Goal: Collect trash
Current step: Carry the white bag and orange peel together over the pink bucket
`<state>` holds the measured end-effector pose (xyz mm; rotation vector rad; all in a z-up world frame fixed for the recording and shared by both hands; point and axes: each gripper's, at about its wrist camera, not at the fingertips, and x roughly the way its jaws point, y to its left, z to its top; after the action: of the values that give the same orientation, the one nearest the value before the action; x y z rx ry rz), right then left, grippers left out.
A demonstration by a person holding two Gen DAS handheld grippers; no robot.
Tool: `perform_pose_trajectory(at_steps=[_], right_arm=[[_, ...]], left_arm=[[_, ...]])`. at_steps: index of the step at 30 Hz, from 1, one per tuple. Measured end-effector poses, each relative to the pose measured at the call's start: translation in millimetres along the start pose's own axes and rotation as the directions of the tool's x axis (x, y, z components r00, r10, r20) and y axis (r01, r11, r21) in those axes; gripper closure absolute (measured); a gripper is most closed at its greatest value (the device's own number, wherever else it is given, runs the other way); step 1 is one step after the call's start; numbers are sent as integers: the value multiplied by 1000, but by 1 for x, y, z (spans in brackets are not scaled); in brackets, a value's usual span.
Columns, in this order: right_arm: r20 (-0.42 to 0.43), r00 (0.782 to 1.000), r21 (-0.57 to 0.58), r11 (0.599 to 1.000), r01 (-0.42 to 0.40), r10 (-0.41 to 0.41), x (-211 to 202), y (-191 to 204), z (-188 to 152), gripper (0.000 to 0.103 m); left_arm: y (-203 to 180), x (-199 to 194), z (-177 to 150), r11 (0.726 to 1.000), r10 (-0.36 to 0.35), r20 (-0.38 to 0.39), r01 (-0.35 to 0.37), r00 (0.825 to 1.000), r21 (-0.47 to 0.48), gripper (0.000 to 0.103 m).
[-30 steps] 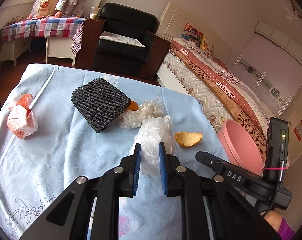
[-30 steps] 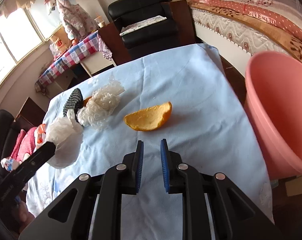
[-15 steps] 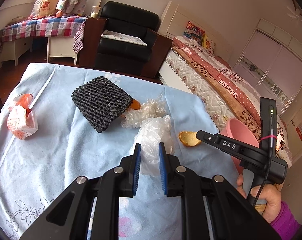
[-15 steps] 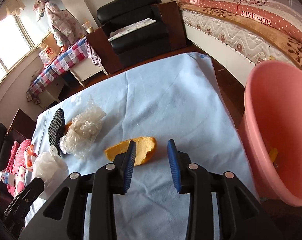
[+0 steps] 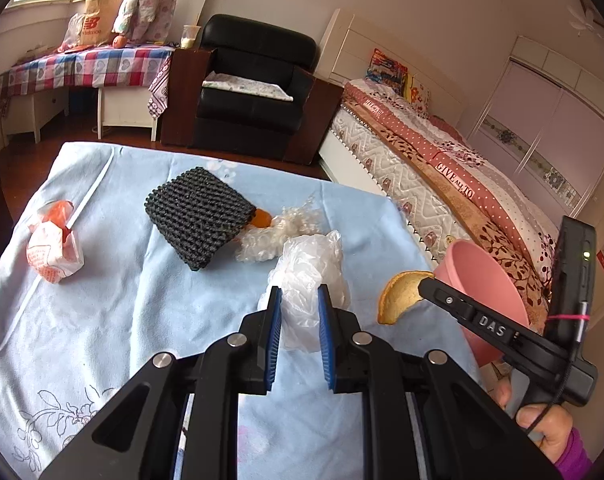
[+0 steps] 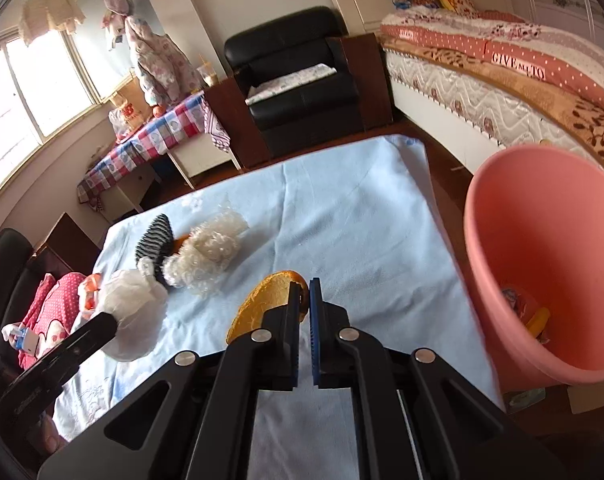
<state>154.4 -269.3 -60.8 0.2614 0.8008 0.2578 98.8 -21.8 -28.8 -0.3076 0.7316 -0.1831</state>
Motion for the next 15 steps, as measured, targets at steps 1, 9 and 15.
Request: perform_pose_trajectory(at_steps=[1,9,15], right_arm=[[16,1000,-7,1000,-4,4,-9,1,0,98],[98,995,-10,1000,-22,23,-60,-5,2,98],[140,990,-1,1000,-27,27,-90,-12,-2,98]], left_arm=[[-4,-2,0,1000,-1,2,1,1000,4,87],[-38,-23,1,999,-5,36,4,999,45,87],[-58,-48,-2,998,-15,66,11,998,62,87]])
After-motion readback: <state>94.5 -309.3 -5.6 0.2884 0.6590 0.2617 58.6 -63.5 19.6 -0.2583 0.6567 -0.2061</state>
